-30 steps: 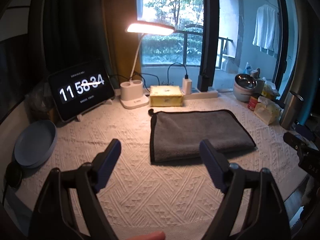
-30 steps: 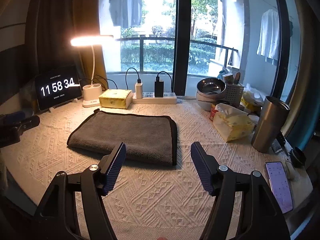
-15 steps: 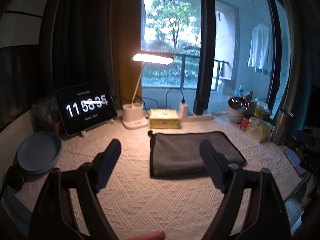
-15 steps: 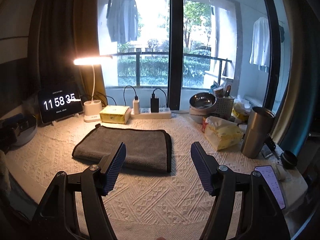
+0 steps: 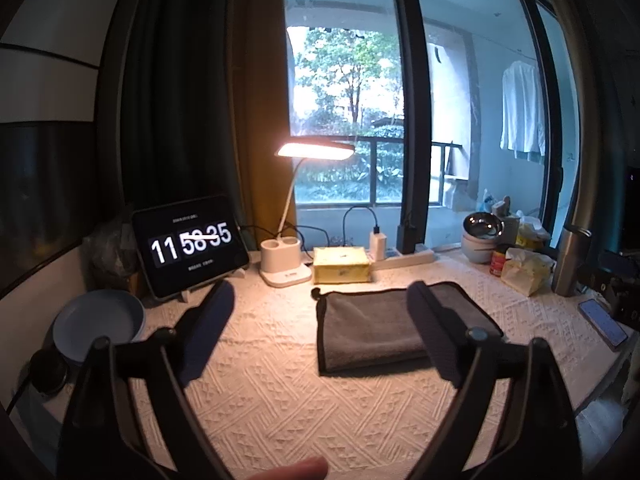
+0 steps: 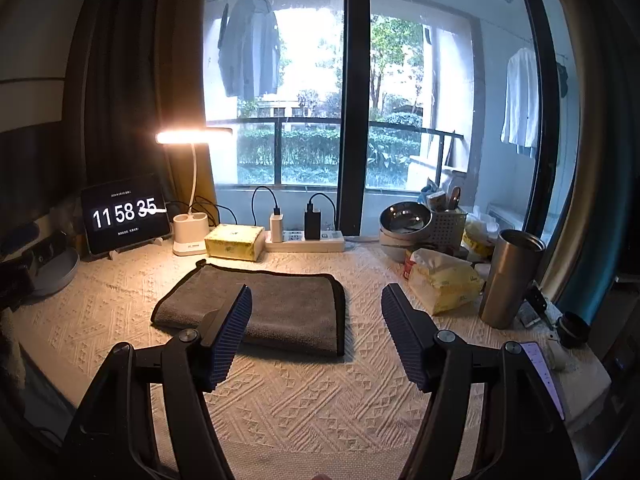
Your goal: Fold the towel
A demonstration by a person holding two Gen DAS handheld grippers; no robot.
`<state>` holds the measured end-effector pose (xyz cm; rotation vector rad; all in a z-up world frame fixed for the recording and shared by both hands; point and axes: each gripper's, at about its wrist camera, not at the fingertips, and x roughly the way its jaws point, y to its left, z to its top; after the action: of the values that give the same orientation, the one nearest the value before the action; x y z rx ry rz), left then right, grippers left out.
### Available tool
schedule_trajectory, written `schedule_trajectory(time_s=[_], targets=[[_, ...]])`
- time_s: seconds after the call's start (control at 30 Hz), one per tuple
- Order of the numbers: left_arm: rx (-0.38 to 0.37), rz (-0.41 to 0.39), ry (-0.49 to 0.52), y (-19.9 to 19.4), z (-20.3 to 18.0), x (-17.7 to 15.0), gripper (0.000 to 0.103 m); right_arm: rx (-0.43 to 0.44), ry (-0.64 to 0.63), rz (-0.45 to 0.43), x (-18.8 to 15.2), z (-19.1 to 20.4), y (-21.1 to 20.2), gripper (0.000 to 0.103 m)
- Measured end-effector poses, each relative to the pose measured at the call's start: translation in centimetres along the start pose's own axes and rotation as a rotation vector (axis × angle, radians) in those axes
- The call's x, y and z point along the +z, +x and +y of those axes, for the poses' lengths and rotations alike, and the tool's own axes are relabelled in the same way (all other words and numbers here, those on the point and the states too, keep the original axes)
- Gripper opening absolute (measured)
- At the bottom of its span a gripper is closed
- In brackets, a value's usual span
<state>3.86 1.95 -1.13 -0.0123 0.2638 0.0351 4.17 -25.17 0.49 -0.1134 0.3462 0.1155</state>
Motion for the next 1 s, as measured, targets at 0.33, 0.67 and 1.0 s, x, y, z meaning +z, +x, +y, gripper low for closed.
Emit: schedule_trajectory(time_s=[0.33,0.67,1.0], targets=[[-0.011,-0.032,0.002,-0.63,-0.57,0.19,0.091,-0.006,0.003,-0.004,-0.01,-0.27,-0.11,0.070],[-0.014,-0.046,-0.003,-0.91,-0.54,0.26,0.091,-0.007,-0.010,-0.008,0.07,0.00,-0.27,0.070],[-0.026,-0.043,-0.003,-0.85,-0.80,0.24,0.091,-0.008,-0.008,-0.012,0.10,0.08,-0.28,0.070]])
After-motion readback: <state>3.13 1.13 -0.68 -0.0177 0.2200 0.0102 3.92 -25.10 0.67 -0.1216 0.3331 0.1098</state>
